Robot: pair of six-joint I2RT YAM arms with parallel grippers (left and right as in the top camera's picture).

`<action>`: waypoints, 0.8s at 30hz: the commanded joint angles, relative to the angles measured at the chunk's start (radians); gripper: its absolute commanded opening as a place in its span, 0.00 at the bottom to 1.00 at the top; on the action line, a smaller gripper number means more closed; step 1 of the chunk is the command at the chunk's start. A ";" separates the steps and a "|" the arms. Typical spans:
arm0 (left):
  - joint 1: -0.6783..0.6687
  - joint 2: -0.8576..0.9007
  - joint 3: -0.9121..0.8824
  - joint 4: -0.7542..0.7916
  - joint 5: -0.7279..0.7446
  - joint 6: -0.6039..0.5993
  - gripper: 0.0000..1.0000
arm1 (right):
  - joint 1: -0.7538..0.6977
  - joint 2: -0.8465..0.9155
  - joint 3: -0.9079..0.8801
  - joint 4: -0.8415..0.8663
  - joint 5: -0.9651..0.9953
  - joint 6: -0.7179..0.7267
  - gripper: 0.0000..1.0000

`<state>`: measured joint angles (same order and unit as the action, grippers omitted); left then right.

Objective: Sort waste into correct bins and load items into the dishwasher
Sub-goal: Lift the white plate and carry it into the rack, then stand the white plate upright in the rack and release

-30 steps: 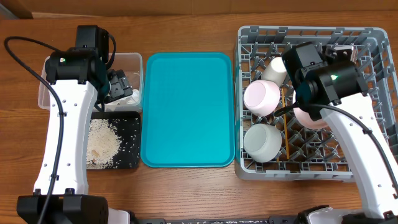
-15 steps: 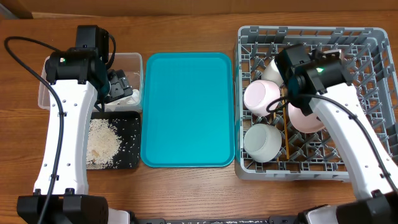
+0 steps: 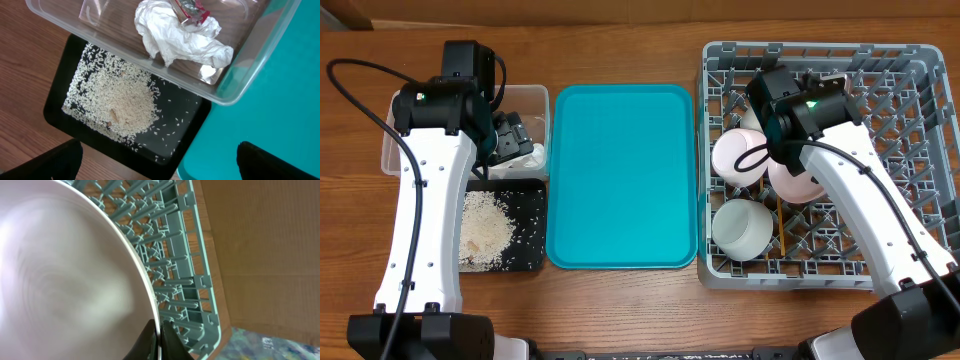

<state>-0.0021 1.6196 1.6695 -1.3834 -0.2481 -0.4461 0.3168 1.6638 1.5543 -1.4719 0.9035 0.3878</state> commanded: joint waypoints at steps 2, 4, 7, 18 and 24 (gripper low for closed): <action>0.002 -0.004 0.010 0.002 -0.013 -0.004 1.00 | 0.004 0.002 -0.002 0.023 0.007 0.001 0.09; 0.002 -0.004 0.010 0.002 -0.013 -0.003 1.00 | 0.004 0.002 -0.002 0.023 0.007 0.001 0.10; 0.002 -0.004 0.010 0.002 -0.013 -0.003 1.00 | 0.004 0.002 -0.002 0.019 0.007 0.001 0.12; 0.002 -0.004 0.010 0.002 -0.013 -0.003 1.00 | 0.004 0.001 0.036 0.037 0.052 -0.002 0.30; 0.002 -0.004 0.010 0.002 -0.013 -0.004 1.00 | 0.004 -0.011 0.181 0.178 -0.208 0.005 0.38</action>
<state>-0.0021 1.6196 1.6695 -1.3838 -0.2481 -0.4461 0.3168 1.6642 1.6451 -1.3407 0.8459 0.3859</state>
